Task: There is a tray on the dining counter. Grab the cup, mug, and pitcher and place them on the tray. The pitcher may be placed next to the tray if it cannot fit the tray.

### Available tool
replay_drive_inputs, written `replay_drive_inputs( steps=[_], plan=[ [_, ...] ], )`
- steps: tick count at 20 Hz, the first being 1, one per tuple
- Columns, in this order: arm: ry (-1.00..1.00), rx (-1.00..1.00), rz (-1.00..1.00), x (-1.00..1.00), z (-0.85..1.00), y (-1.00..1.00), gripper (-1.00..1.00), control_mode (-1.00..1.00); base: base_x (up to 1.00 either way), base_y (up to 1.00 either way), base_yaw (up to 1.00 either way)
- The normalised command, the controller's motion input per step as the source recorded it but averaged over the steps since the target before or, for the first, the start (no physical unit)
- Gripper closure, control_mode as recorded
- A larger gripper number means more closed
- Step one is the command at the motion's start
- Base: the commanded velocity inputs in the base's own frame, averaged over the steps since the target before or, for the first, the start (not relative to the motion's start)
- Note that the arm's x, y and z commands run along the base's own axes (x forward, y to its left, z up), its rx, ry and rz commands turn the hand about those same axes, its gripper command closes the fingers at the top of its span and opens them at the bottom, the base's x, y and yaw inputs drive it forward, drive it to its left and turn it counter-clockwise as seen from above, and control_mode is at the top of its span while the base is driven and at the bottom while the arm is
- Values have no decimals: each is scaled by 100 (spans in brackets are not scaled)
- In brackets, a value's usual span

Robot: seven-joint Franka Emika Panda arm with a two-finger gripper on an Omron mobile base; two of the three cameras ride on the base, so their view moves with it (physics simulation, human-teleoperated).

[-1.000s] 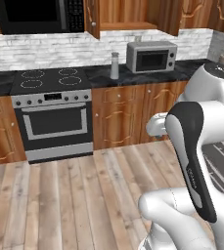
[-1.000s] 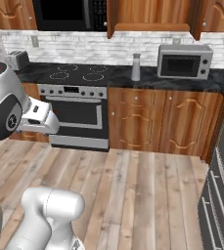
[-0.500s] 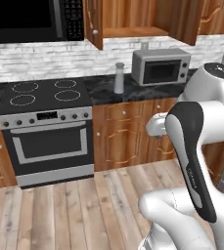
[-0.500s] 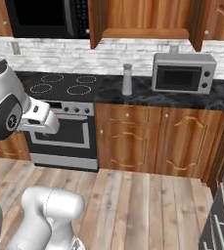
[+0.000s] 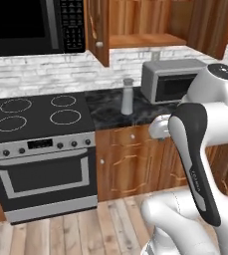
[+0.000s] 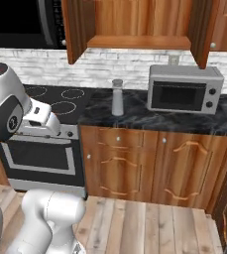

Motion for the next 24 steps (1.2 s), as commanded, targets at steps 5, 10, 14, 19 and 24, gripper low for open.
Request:
replay_drive_inputs(
  steps=[5, 10, 14, 19, 24],
  plan=[
    [0, 0, 0, 0, 0, 0, -100, 100, 82, -33, 0],
    [0, 0, 0, 0, 0, 0, -100, 100, 45, -63, 9],
    [0, 0, 0, 0, 0, 0, -100, 100, 37, -46, 7],
    [0, 0, 0, 0, 0, 0, -100, 100, 51, -17, 3],
    [0, 0, 0, 0, 0, 0, -100, 100, 70, -22, 3]
  ],
)
